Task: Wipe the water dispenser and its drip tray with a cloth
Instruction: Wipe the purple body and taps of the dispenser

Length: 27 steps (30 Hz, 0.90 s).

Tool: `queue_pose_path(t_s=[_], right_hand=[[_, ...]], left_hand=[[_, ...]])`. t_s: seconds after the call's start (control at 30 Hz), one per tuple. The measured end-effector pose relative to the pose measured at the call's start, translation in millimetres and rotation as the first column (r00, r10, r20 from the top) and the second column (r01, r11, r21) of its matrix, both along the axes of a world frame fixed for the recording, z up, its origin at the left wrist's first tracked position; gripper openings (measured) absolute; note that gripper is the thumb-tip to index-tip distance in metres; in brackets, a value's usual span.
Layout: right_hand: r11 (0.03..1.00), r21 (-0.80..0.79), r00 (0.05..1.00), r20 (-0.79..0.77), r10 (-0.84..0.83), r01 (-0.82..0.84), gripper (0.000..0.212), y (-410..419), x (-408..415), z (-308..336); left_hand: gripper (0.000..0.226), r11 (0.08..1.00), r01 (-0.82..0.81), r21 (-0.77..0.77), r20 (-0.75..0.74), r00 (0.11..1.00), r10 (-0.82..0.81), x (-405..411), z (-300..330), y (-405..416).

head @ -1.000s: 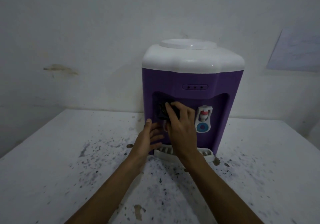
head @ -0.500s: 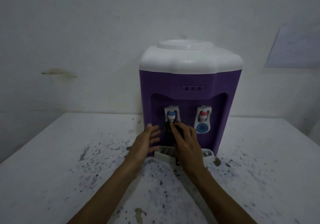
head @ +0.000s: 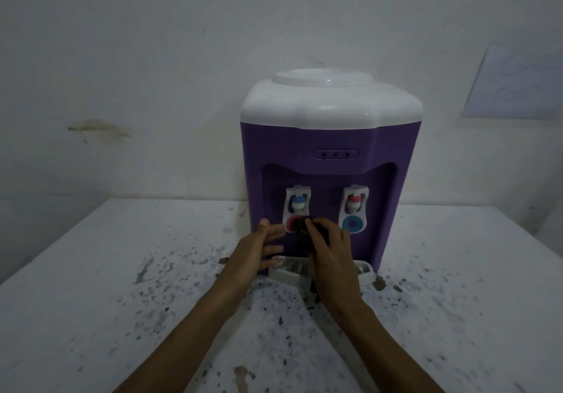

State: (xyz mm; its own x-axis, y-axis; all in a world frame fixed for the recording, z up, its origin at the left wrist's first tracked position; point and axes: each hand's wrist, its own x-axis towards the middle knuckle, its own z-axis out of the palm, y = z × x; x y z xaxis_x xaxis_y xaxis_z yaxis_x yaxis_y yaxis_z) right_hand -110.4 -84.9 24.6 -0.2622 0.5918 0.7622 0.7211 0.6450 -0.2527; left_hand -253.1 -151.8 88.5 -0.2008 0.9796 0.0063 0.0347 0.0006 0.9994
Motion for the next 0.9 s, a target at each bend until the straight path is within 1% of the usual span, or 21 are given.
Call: queue_pose_path(t_s=[0.07,0.17,0.23,0.3,0.37,0.4,0.43,0.53,0.57,0.6,0.67,0.73,0.83,0.9], right_hand=[[0.998,-0.015,0.998,0.014,0.055,-0.055,0.066,-2,9,-1],[0.997,0.005,0.997,-0.017,0.071,-0.071,0.062,-3,29,4],[0.999,0.027,0.995,-0.096,0.038,-0.036,0.059,-3,43,13],[0.998,0.062,0.983,-0.184,0.002,0.009,0.053,1,55,27],[0.992,0.112,0.974,-0.226,-0.034,0.061,0.048,5,62,45],[0.988,0.127,0.976,-0.209,-0.055,0.083,0.048,8,62,54],[0.986,0.138,0.985,-0.157,-0.072,0.094,0.048,11,62,62],[0.973,0.217,0.988,0.12,-0.099,0.071,0.042,20,58,76],[0.969,0.234,0.977,0.177,-0.116,0.073,0.041,23,59,78],[0.97,0.225,0.971,0.195,-0.135,0.09,0.041,26,61,79],[0.979,0.132,0.975,0.139,-0.171,0.152,0.047,26,65,80],[0.981,0.03,0.98,0.05,-0.192,0.19,0.047,24,67,81],[0.99,-0.033,0.988,-0.062,-0.141,0.139,0.043,26,66,79],[0.998,-0.047,0.973,-0.224,-0.057,0.048,0.041,27,65,75]], left_hand=[[0.036,1.0,-0.019,0.016,-0.043,0.999,0.02,1,-1,0],[0.03,0.998,-0.037,0.06,-0.153,0.987,0.045,7,-6,-1],[0.03,0.997,-0.011,0.079,-0.206,0.978,0.028,15,-6,-1],[0.029,0.994,0.039,0.103,-0.225,0.974,-0.015,24,-4,1],[0.028,0.989,0.079,0.129,-0.229,0.972,-0.048,35,0,4],[0.027,0.985,0.096,0.145,-0.227,0.972,-0.062,40,3,6],[0.027,0.981,0.111,0.16,-0.223,0.972,-0.073,45,6,8],[0.026,0.973,0.129,0.19,-0.213,0.973,-0.087,56,12,13],[0.026,0.972,0.134,0.191,-0.212,0.973,-0.093,58,13,15],[0.025,0.971,0.14,0.192,-0.211,0.972,-0.098,60,14,16],[0.024,0.971,0.143,0.194,-0.208,0.973,-0.102,62,14,18],[0.026,0.971,0.137,0.196,-0.203,0.974,-0.097,63,15,19],[0.028,0.974,0.134,0.183,-0.191,0.977,-0.099,64,14,24],[0.032,0.977,0.134,0.164,-0.171,0.98,-0.106,67,15,28]])
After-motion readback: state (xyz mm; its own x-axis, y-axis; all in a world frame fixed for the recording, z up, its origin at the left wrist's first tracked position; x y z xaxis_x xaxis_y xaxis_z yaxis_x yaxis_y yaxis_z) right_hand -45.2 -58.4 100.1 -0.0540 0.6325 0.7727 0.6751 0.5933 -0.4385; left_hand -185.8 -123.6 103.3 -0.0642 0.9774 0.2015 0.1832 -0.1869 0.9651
